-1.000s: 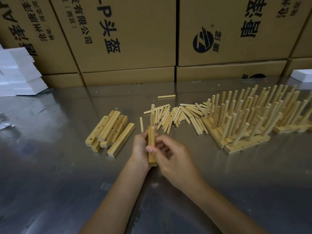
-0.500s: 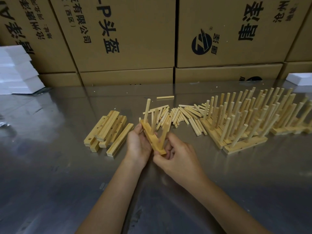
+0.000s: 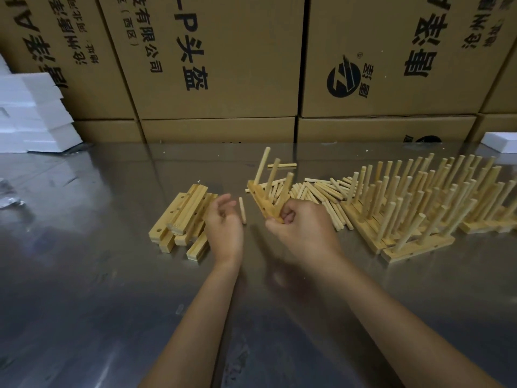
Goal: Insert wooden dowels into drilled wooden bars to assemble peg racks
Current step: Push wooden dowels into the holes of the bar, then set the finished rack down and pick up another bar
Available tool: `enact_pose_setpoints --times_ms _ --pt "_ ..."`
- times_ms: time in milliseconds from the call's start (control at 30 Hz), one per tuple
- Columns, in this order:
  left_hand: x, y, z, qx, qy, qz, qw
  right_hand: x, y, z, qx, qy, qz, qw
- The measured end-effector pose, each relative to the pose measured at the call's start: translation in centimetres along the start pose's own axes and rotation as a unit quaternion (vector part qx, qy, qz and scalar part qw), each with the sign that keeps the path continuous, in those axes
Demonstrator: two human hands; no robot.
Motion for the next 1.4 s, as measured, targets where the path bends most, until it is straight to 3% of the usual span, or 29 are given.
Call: enact_pose_setpoints --times_ms 100,333,600,733,800,900,967,1100,1267,1400 --pt "0.3 -0.5 0.0 0.027 0.035 0.029 0.999 -0.6 3.8 1.9 -0.049 0.016 -0.047 0.998" --pt "0.0 -1.1 0.7 0.054 0.019 0.029 0.998 -0.2 9.3 4.0 -0.109 0.045 -0.13 0.985" --pt "0.5 -1.0 0.8 0.05 0.036 0.055 0.997 0.9 9.1 6.2 -0.043 0.022 -0.185 0.982" --pt "1.7 -1.0 0.5 0.022 0.078 0.135 0.987 1.2 9.0 5.8 -0.017 -0.004 -0.164 0.986" --pt "2.3 -0.9 0.3 0.007 0.113 0.253 0.961 1.1 9.0 5.3 -0.02 -0.021 -0.14 0.99" --pt "2.1 -0.1 -0.2 -0.058 0.125 0.48 0.866 1.0 8.5 4.2 -0.023 -0.043 -0.102 0.994" --pt "2.0 0.6 -0.9 -0.102 0.134 0.54 0.824 1.3 7.8 3.1 -0.021 -0.042 -0.058 0.997" --pt "3.1 1.7 -2.2 -0.145 0.179 0.483 0.845 2.0 6.0 0.9 -0.028 -0.009 0.045 0.999" --pt "2.1 1.4 -2.5 -0.161 0.141 0.582 0.785 3.2 4.0 -1.0 -0.062 0.057 0.165 0.983" --pt "1.8 2.1 -2.7 -0.185 0.135 0.54 0.81 4.0 2.7 -2.3 -0.133 0.068 0.196 0.969"
Point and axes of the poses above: each hand's wrist, its own z-axis towards the middle knuckle, its own y-axis out of the palm, x = y × z, the point moved 7 cm from there along z, towards the middle knuckle, and after that the axes turned 7 degrees about z, right-handed, at the moved point
